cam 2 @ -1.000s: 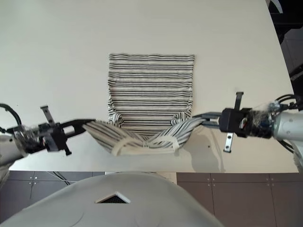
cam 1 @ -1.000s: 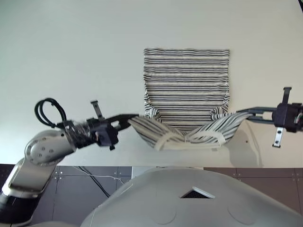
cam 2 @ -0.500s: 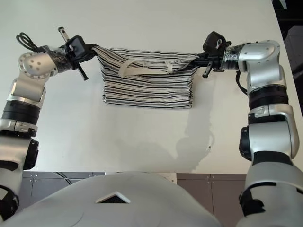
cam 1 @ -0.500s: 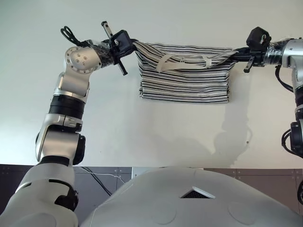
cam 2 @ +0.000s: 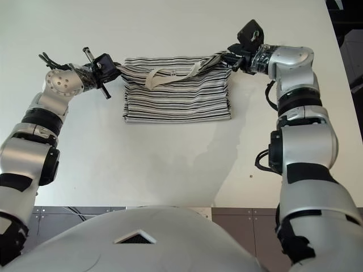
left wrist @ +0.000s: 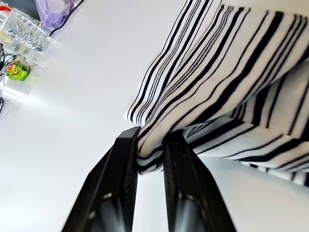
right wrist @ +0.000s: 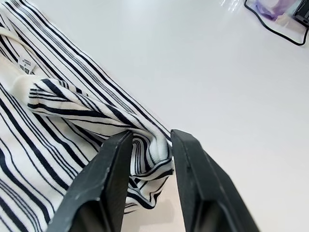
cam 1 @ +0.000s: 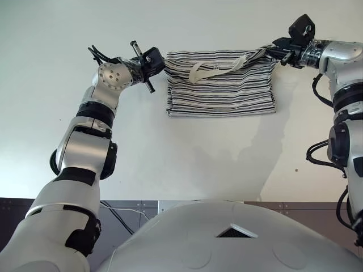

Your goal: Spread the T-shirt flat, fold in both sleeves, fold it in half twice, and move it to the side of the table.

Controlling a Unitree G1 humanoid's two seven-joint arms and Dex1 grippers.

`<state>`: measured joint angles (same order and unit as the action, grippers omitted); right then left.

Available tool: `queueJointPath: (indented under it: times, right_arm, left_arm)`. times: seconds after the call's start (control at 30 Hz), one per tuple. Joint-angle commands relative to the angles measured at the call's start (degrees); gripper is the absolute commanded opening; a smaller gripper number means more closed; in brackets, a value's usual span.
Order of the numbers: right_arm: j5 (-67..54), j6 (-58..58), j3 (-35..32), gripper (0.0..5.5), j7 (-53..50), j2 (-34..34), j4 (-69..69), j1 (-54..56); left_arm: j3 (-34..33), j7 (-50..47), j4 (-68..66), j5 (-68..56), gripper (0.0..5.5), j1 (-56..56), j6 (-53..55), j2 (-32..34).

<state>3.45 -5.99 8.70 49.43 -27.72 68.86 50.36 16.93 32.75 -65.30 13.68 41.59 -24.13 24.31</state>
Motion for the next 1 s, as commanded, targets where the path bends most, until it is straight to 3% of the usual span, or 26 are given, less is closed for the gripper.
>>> queueJointPath:
  times: [0.03, 0.13, 0.27, 0.4, 0.57, 0.67, 0.73, 0.87, 1.0]
  right_arm:
    - [0.67, 1.83, -1.06, 2.06, -2.45, 1.84, 1.57, -0.86]
    - [-3.5, 3.44, -5.65, 2.06, -2.81, 4.3, 1.28, -0.29]
    - [-7.48, 7.75, -11.86, 2.06, -11.83, 6.9, 2.98, 0.97]
    - [-4.7, 7.06, -11.31, 2.06, -19.87, 7.52, 3.85, 0.04]
    - [-0.35, -2.7, -8.04, 2.06, -19.74, 7.05, 1.14, -0.82]
    - [1.97, -11.01, -6.19, 2.06, -18.96, 5.65, -1.35, -1.31]
    - [4.67, -16.54, -3.85, 2.06, -18.38, 4.91, -2.08, -1.43]
    - [16.51, -22.68, 6.43, 2.06, -19.95, 2.6, 1.16, -2.74]
    - [27.3, -30.39, 16.45, 2.06, -18.94, -0.91, 2.18, -5.14]
  left_arm:
    - [-3.17, -1.17, -2.9, -1.63, 1.46, 1.15, 3.83, -1.67]
    - [-6.72, -0.87, -4.85, -4.41, 1.46, 1.67, 8.97, -2.91]
    - [-13.84, -2.26, -6.17, -10.66, 1.46, 4.02, 16.66, -4.93]
    - [-16.93, -4.08, -6.69, -12.79, 1.46, 6.07, 22.75, -6.32]
    - [-17.68, -11.07, -4.39, -11.33, 1.46, 6.91, 24.59, -5.18]
    - [-14.99, -12.27, 2.98, -8.57, 1.46, 4.32, 21.81, -4.81]
    - [-10.45, -9.36, 16.01, -5.42, 1.46, -1.64, 18.77, -4.22]
    - [-1.54, 0.81, 45.41, -2.51, 1.46, -15.94, 16.3, 0.1]
    - [4.58, 6.33, 60.12, 2.56, 1.46, -25.81, 14.87, 5.21]
